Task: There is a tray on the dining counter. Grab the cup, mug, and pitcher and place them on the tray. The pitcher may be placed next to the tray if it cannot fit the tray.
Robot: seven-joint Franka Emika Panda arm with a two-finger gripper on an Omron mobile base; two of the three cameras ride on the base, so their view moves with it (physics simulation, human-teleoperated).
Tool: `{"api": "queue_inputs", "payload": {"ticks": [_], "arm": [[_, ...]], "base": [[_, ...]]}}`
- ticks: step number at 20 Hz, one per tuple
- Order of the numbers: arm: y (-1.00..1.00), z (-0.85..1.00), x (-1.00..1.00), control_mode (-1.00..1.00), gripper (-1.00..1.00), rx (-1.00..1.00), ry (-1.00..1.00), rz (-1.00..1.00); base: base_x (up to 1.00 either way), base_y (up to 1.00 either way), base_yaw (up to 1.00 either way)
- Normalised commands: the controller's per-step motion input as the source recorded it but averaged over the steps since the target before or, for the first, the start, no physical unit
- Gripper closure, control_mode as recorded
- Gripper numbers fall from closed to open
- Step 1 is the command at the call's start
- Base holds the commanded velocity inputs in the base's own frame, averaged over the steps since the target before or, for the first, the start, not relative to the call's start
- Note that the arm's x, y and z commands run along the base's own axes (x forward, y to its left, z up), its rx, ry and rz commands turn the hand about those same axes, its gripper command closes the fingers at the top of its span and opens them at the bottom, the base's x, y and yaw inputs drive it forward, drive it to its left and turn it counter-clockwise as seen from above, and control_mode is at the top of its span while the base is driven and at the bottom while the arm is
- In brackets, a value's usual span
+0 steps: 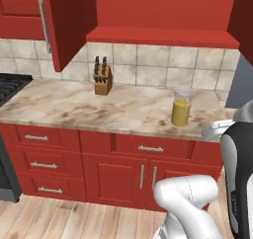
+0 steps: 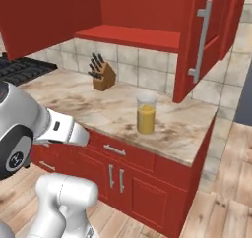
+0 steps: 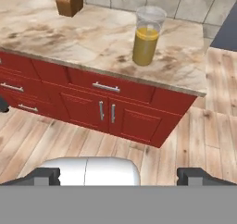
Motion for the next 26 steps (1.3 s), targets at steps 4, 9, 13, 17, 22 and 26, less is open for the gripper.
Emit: {"api": "queue_inputs", "payload": {"ticks": [4, 9, 13, 17, 22, 26], "arm": [[0.0, 0.0, 0.0, 1.0, -1.0, 0.0, 0.0, 0.0], [0.0, 0.0, 0.0, 1.0, -1.0, 0.0, 0.0, 0.0], [0.0, 0.0, 0.0, 1.0, -1.0, 0.0, 0.0, 0.0], [0.0, 0.0, 0.0, 1.0, -1.0, 0.0, 0.0, 0.0], [0.0, 0.0, 0.0, 1.0, -1.0, 0.0, 0.0, 0.0], [0.0, 0.0, 0.0, 1.0, -1.0, 0.0, 0.0, 0.0]], "base": [[0.29, 0.13, -0.56], [0.33, 0.05, -0.41], [0.55, 0.26, -0.28], [0.47, 0.34, -0.15], [0.45, 0.3, 0.0], [0.52, 0.42, 0.0]]}}
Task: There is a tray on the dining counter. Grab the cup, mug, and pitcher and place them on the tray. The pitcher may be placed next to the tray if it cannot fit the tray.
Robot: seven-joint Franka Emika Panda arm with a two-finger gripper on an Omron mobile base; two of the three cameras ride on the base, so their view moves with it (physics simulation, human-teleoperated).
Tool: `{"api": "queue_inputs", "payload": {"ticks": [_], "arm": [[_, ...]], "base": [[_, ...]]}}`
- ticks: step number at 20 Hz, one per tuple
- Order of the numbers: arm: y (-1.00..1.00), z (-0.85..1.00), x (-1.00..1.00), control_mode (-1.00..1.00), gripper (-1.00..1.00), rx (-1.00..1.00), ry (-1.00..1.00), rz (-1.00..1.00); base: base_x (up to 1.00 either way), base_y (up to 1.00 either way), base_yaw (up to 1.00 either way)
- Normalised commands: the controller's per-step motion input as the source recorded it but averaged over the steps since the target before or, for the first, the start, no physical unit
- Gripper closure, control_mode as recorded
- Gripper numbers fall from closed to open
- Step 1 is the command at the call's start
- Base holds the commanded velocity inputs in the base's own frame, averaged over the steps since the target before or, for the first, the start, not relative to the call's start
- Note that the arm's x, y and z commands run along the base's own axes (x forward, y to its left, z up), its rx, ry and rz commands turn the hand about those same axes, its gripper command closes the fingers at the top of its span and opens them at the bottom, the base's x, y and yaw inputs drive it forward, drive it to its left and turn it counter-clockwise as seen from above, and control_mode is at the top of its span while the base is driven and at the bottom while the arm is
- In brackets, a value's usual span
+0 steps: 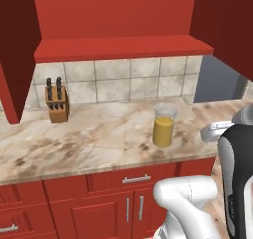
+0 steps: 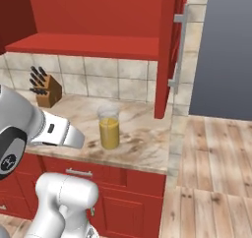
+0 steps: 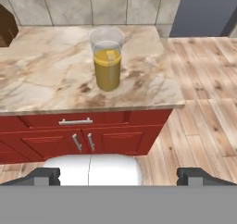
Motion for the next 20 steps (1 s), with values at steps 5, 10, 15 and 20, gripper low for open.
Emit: {"api": "queue_inputs", "payload": {"ticks": [5, 10, 15, 20], "arm": [[0.0, 0.0, 0.0, 1.0, -1.0, 0.0, 0.0, 0.0], [0.0, 0.0, 0.0, 1.0, -1.0, 0.0, 0.0, 0.0], [0.0, 0.0, 0.0, 1.0, -1.0, 0.0, 0.0, 0.0], [0.0, 0.0, 0.0, 1.0, -1.0, 0.0, 0.0, 0.0]], "base": [[0.4, 0.05, 0.0], [0.41, 0.0, 0.0], [0.44, 0.0, 0.0], [0.43, 0.0, 0.0]]}}
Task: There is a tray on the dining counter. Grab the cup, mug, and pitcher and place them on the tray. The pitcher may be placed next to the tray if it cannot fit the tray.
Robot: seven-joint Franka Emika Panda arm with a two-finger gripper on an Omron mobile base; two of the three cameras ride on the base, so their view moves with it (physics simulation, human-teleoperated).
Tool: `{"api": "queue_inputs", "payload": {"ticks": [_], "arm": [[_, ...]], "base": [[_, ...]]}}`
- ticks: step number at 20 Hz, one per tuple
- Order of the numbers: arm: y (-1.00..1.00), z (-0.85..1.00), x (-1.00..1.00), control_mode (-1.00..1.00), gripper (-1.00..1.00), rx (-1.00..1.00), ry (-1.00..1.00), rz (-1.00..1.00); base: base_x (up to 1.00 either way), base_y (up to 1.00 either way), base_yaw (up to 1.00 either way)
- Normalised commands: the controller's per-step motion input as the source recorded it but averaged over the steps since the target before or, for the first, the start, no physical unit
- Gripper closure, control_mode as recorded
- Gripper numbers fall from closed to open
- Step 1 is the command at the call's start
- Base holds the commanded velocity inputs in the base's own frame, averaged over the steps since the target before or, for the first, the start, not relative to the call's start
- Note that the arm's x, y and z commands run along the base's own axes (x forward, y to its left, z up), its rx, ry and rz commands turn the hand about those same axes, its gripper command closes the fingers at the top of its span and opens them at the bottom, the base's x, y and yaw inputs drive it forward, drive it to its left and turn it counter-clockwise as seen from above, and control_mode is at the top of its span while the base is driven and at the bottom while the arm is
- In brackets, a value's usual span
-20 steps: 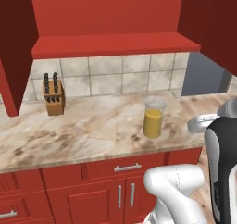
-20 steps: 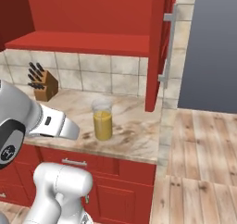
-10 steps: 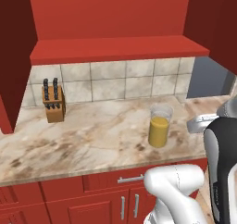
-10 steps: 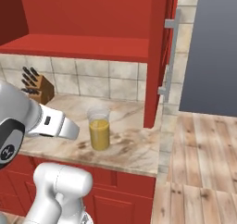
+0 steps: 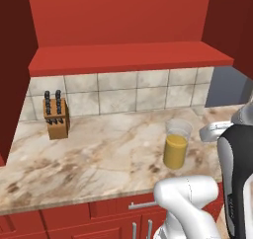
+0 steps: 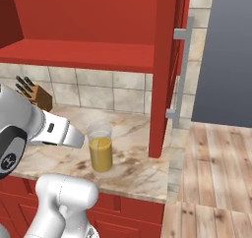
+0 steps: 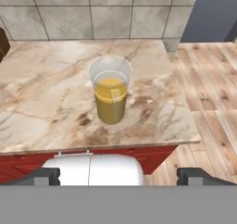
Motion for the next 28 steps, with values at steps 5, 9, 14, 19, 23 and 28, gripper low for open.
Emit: {"api": "queue_inputs", "payload": {"ticks": [5, 9, 14, 19, 23, 28], "arm": [[0.0, 0.0, 0.16, -1.0, -1.0, 0.0, 0.03, 0.0], [0.0, -0.11, 0.48, -1.0, -1.0, 0.0, 0.08, 0.0], [0.0, -0.25, 0.53, -1.0, -1.0, 0.0, 0.07, 0.01], [0.0, -0.35, 0.44, -1.0, -1.0, 0.0, 0.1, 0.01], [0.0, -0.38, 0.38, -1.0, -1.0, 0.0, 0.11, 0.0], [0.0, -0.35, 0.32, -1.0, -1.0, 0.0, 0.08, 0.01]], "base": [[0.26, 0.0, 0.0], [0.0, 0.0, 0.0], [0.0, 0.0, 0.0], [0.0, 0.0, 0.0], [0.0, 0.0, 0.0], [0.0, 0.0, 0.0]]}}
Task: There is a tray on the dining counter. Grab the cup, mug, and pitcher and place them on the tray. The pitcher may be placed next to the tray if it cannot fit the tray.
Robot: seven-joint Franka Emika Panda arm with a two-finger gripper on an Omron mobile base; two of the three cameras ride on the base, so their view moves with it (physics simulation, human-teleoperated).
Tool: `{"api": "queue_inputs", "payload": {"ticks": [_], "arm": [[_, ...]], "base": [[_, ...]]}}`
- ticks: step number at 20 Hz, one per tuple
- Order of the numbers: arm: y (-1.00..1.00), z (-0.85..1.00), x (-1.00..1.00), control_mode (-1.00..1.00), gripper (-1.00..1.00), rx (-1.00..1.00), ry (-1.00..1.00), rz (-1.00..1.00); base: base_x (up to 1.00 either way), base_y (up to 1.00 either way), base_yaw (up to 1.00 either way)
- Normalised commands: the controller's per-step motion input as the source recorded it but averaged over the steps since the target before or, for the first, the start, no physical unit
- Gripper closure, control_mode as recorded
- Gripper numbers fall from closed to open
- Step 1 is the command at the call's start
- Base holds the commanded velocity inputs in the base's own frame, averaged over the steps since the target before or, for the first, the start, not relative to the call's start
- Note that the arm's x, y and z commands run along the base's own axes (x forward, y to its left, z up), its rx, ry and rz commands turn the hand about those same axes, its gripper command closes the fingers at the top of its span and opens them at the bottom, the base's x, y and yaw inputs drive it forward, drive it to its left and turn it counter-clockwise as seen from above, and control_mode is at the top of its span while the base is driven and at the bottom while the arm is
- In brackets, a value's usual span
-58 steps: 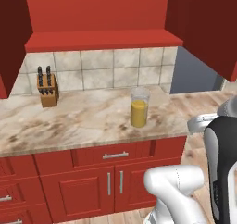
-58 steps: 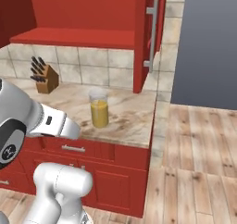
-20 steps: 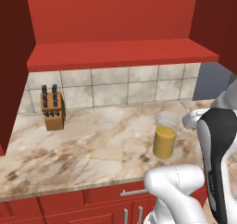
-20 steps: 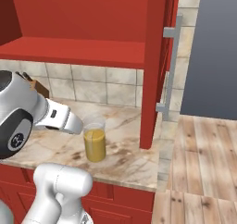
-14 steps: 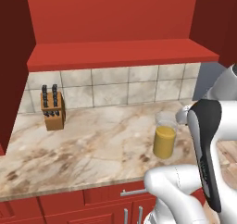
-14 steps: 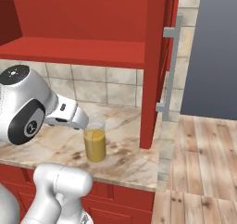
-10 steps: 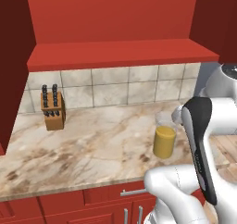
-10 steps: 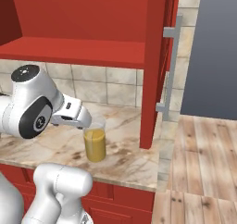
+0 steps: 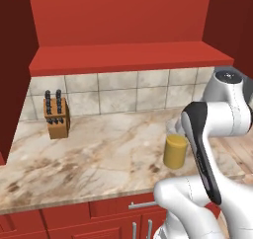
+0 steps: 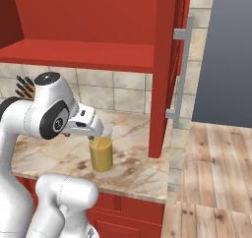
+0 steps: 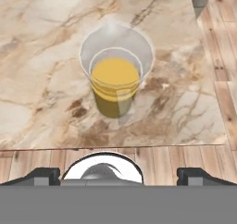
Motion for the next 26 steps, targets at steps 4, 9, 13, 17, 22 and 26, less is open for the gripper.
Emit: {"api": "queue_inputs", "payload": {"ticks": [4, 9, 13, 17, 22, 26], "arm": [[0.0, -0.36, 0.13, -1.0, -1.0, 0.01, 0.0, 0.0], [0.0, -0.51, 0.03, -1.0, -1.0, 0.01, 0.0, 0.0], [-0.02, -0.46, 0.03, -1.0, -1.0, 0.02, 0.0, 0.0], [-0.06, -0.16, 0.18, -1.0, -1.0, 0.01, 0.0, 0.0], [-0.06, -0.08, 0.27, -1.0, -1.0, 0.01, 0.0, 0.0], [-0.01, -0.06, 0.19, -1.0, -1.0, 0.0, -0.02, 0.0]], "base": [[0.0, 0.0, 0.0], [0.0, 0.0, 0.0], [0.0, 0.0, 0.0], [0.0, 0.0, 0.0], [0.0, 0.0, 0.0], [0.0, 0.0, 0.0]]}}
